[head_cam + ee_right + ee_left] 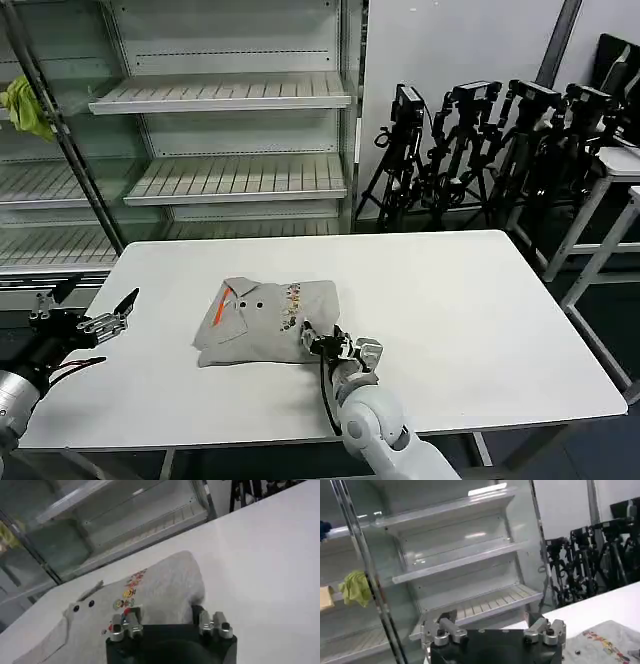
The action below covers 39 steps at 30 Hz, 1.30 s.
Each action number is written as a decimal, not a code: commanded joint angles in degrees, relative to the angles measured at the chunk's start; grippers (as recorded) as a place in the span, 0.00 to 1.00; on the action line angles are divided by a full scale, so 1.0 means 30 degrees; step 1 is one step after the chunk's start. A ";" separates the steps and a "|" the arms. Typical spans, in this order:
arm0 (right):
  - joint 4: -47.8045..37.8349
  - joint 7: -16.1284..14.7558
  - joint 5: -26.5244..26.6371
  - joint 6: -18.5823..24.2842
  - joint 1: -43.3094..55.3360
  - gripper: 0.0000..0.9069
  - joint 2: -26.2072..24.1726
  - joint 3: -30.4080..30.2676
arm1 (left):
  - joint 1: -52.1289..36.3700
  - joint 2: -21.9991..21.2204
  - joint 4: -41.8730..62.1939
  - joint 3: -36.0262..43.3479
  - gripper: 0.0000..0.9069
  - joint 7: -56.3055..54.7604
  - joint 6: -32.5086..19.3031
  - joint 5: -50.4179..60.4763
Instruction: Fold and organize the clothes.
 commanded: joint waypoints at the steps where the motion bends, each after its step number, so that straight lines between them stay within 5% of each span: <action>1: 0.0649 0.0353 0.0131 -0.0104 -0.0611 0.00 -0.0516 0.0180 | 0.0416 -0.0334 -0.0176 -0.0240 1.00 0.0026 -0.0202 0.0166; 9: 0.2052 0.0380 0.0228 -0.0386 -0.1676 0.00 -0.2110 0.0783 | 0.0233 -0.0458 -0.0172 0.0194 1.00 0.0035 -0.0304 0.0282; 23: 0.5218 0.0125 0.1436 -0.1208 -0.3412 0.00 -0.7670 0.3536 | -0.1051 -0.0855 -0.0023 0.2390 1.00 -0.0008 -0.0260 0.0886; 37: 0.3984 -0.0449 0.0256 -0.1784 -0.1324 0.00 -0.8235 0.3567 | -0.1697 -0.0848 0.0329 0.3581 1.00 0.0008 -0.0252 0.1082; 38: 0.3837 -0.0614 -0.0107 -0.1795 -0.1287 0.69 -0.8198 0.3504 | -0.1711 -0.0831 0.0349 0.3650 1.00 0.0015 -0.0263 0.1068; 39: 0.3775 -0.0805 -0.0604 -0.1794 -0.1274 1.00 -0.8184 0.3473 | -0.1726 -0.0826 0.0359 0.3694 1.00 0.0011 -0.0259 0.0979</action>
